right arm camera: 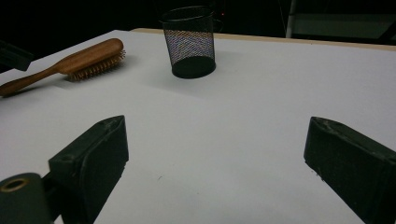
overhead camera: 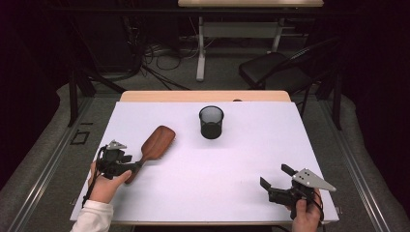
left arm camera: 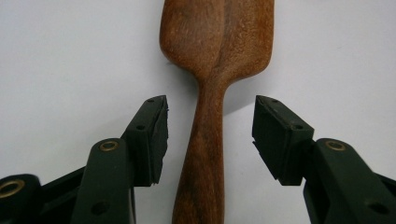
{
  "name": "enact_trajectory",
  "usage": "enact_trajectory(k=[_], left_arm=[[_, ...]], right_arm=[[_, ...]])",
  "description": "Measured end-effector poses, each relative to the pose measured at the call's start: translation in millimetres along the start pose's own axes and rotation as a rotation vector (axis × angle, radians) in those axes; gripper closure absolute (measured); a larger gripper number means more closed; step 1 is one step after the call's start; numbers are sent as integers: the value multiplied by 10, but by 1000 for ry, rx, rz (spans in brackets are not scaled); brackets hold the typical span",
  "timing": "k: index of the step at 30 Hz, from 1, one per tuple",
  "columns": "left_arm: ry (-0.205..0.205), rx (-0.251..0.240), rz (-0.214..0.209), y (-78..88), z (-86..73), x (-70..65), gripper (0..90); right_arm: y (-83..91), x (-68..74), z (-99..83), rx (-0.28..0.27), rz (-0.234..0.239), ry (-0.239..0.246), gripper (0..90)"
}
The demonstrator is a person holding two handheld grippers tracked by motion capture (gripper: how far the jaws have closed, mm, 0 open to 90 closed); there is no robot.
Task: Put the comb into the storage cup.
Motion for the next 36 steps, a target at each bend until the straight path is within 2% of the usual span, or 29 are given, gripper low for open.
enact_trajectory(k=[4, 8, 12, 14, 17, 24, 28, 34, 36], left_arm=[[19, -25, -13, 32, 21, 9, 445], [14, -24, -29, 61, 40, 6, 437], [9, -6, -18, 65, 63, 19, 360], [10, 4, -26, 49, 86, 25, 301], [-12, 18, -28, 25, 125, 8, 239], [-38, 20, -53, -13, 228, -35, 227], [-27, 38, -70, -19, 272, -32, 215], [-28, 55, -59, -14, 331, -9, 212], [-27, 79, -50, -21, 352, 7, 212]], right_arm=[[-2, 1, -2, 1, 1, 0, 62], [-7, 4, -5, 1, 1, 1, 62], [-14, 8, -11, 5, 1, -1, 62], [-16, 10, -14, 6, 2, 5, 62], [-25, 18, -18, 7, 1, 5, 62], [-24, 15, -19, 9, 3, 5, 62], [-23, 15, -20, 10, 3, 6, 62], [-26, 17, -19, 9, 3, 8, 62], [-25, 17, -20, 10, 2, 8, 62]])
Point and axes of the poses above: each handheld gripper's, and its own axes: y roughly backward along the jaws, z roughly out of its top, x roughly to its left, the point moved 6 cm from there along -y, roughly forward along the jaws, and after that the axes turned 9 degrees about -z, right-handed, at the moved point
